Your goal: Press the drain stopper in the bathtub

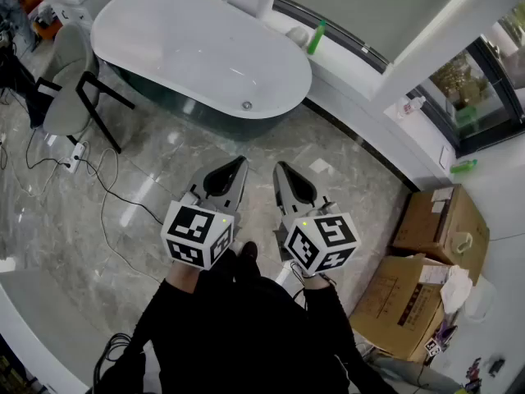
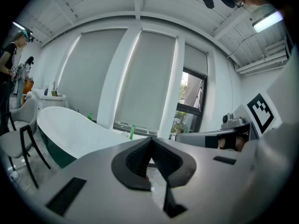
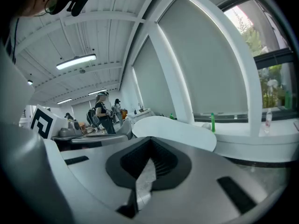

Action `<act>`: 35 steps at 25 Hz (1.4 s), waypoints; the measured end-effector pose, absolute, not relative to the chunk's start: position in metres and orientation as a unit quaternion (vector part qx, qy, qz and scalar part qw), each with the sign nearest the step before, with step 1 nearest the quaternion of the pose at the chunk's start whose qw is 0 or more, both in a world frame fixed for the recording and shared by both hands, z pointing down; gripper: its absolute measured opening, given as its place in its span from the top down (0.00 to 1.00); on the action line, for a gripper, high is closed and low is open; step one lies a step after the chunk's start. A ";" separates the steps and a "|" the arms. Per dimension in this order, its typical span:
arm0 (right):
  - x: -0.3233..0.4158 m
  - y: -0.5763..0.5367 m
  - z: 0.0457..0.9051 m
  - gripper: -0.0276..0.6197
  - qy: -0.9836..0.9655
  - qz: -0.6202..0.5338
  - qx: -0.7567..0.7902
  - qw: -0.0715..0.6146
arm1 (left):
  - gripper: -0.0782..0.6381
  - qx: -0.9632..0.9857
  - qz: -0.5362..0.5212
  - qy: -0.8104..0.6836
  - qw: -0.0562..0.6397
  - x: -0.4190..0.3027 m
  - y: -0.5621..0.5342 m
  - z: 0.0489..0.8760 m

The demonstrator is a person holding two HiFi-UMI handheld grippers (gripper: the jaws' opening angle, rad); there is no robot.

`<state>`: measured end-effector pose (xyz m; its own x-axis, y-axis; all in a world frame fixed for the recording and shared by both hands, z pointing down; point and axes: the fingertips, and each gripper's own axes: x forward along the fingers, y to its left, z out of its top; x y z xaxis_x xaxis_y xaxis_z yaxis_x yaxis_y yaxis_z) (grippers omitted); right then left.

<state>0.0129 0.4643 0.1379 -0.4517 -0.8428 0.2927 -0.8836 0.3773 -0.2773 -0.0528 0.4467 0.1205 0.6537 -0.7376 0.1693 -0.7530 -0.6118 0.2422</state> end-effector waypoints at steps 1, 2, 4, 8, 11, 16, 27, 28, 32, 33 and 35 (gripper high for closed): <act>0.013 0.465 0.137 0.95 -0.828 0.199 0.521 0.051 | 0.88 0.897 0.026 -0.415 0.147 -0.053 0.447 0.120; 0.013 0.465 0.137 0.95 -0.828 0.199 0.521 0.051 | 0.88 0.897 0.026 -0.415 0.146 -0.052 0.447 0.119; 0.013 0.465 0.137 0.95 -0.828 0.198 0.521 0.053 | 0.88 0.897 0.026 -0.416 0.146 -0.053 0.447 0.119; 0.014 0.466 0.140 0.95 -0.827 0.199 0.522 0.055 | 0.88 0.896 0.027 -0.417 0.149 -0.053 0.448 0.121; 0.015 0.465 0.143 0.95 -0.826 0.201 0.524 0.059 | 0.88 0.896 0.031 -0.417 0.151 -0.053 0.447 0.124; 0.018 0.462 0.149 0.95 -0.825 0.213 0.521 0.050 | 0.88 0.894 0.036 -0.418 0.156 -0.061 0.444 0.129; 0.014 0.431 0.153 0.95 -0.807 0.212 0.548 0.065 | 0.88 0.895 0.032 -0.412 0.165 -0.096 0.404 0.131; 0.012 0.428 0.153 0.95 -0.805 0.211 0.551 0.067 | 0.88 0.897 0.034 -0.410 0.162 -0.098 0.400 0.131; 0.007 0.421 0.153 0.95 -0.800 0.211 0.558 0.068 | 0.88 0.899 0.034 -0.407 0.157 -0.105 0.388 0.129; 0.005 0.420 0.153 0.95 -0.799 0.211 0.559 0.069 | 0.88 0.899 0.033 -0.407 0.158 -0.108 0.386 0.130; 0.002 0.417 0.154 0.95 -0.798 0.210 0.561 0.072 | 0.88 0.899 0.033 -0.407 0.162 -0.112 0.381 0.132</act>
<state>0.0016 0.4174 0.1536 -0.3609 -0.8643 0.3502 -0.9247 0.2831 -0.2545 -0.1123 0.3813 0.1320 0.6672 -0.7201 0.1905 -0.7414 -0.6170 0.2641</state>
